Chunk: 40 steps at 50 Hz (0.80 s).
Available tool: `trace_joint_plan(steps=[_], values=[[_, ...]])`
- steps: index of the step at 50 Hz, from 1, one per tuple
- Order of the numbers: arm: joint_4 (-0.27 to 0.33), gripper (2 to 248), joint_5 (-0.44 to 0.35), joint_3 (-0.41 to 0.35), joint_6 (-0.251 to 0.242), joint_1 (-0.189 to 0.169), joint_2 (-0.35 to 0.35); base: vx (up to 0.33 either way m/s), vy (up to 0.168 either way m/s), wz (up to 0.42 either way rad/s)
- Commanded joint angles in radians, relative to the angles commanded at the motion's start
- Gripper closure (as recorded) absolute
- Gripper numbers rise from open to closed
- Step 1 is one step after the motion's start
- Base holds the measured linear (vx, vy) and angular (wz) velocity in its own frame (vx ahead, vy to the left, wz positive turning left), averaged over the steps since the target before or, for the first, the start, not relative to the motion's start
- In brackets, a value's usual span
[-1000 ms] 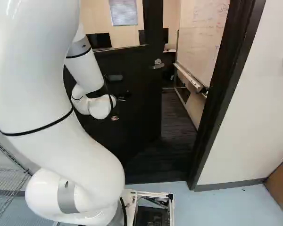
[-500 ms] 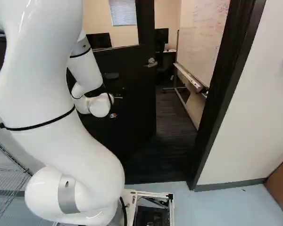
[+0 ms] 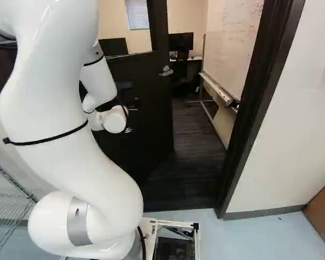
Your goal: Open the door and move inside
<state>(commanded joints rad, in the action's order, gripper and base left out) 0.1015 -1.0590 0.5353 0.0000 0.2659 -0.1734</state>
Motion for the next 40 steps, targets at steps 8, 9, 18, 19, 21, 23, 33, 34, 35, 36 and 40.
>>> trace_joint_plan(steps=[8, 9, 18, 19, 21, 23, 33, 34, 35, 36, 40], values=[[0.027, 3, -0.014, 0.014, 0.000, 0.008, -0.012, 0.000, 0.000, 0.000], [0.031, 3, -0.016, 0.016, 0.000, 0.009, -0.014, 0.000, 0.000, 0.000], [0.062, 3, -0.032, 0.032, 0.000, 0.017, -0.028, 0.000, 0.000, 0.000], [0.065, 3, -0.034, 0.034, 0.000, 0.018, -0.030, 0.000, 0.000, 0.000], [0.072, 3, -0.037, 0.037, 0.000, 0.020, -0.033, 0.000, 0.000, 0.000], [0.079, 3, -0.041, 0.041, 0.000, 0.022, -0.036, 0.000, 0.000, 0.000], [0.113, 3, -0.058, 0.060, 0.000, 0.031, -0.052, 0.000, 0.000, 0.000], [0.116, 3, -0.060, 0.062, 0.000, 0.032, -0.054, 0.000, 0.000, 0.000], [0.120, 3, -0.062, 0.063, 0.000, 0.033, -0.056, 0.000, 0.000, 0.000], [0.124, 3, -0.064, 0.066, 0.000, 0.034, -0.058, 0.000, 0.000, 0.000], [0.137, 3, -0.071, 0.073, 0.000, 0.037, -0.064, 0.000, 0.000, 0.000]])
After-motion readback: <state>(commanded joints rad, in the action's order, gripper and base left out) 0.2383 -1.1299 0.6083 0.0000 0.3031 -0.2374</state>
